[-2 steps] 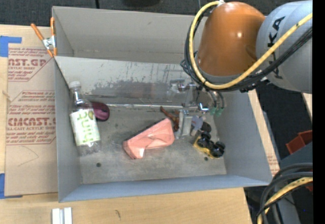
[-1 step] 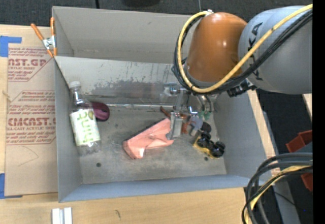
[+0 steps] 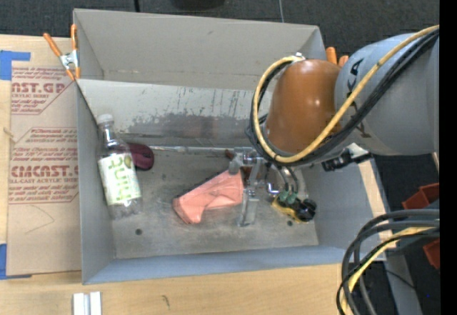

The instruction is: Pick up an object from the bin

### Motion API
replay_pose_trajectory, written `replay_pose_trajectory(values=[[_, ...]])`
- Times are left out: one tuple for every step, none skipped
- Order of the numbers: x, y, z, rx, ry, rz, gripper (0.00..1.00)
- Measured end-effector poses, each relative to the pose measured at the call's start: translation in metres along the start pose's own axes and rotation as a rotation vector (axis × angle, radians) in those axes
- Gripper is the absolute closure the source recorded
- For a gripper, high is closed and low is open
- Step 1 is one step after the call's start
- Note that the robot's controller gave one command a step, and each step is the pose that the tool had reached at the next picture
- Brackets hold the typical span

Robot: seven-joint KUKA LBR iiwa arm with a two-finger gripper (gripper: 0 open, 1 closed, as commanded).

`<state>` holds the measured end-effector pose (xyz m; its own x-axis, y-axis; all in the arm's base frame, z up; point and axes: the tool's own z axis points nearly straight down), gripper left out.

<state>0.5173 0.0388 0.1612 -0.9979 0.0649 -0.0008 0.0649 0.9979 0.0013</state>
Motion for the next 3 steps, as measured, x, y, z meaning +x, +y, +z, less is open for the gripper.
replay_pose_trajectory(values=[[-0.019, 0.020, 0.018, 0.002, -0.001, -0.150, 0.00], [-0.041, 0.027, 0.060, -0.001, -0.025, -0.432, 0.00], [-0.067, 0.026, 0.090, 0.000, 0.001, -0.351, 1.00]])
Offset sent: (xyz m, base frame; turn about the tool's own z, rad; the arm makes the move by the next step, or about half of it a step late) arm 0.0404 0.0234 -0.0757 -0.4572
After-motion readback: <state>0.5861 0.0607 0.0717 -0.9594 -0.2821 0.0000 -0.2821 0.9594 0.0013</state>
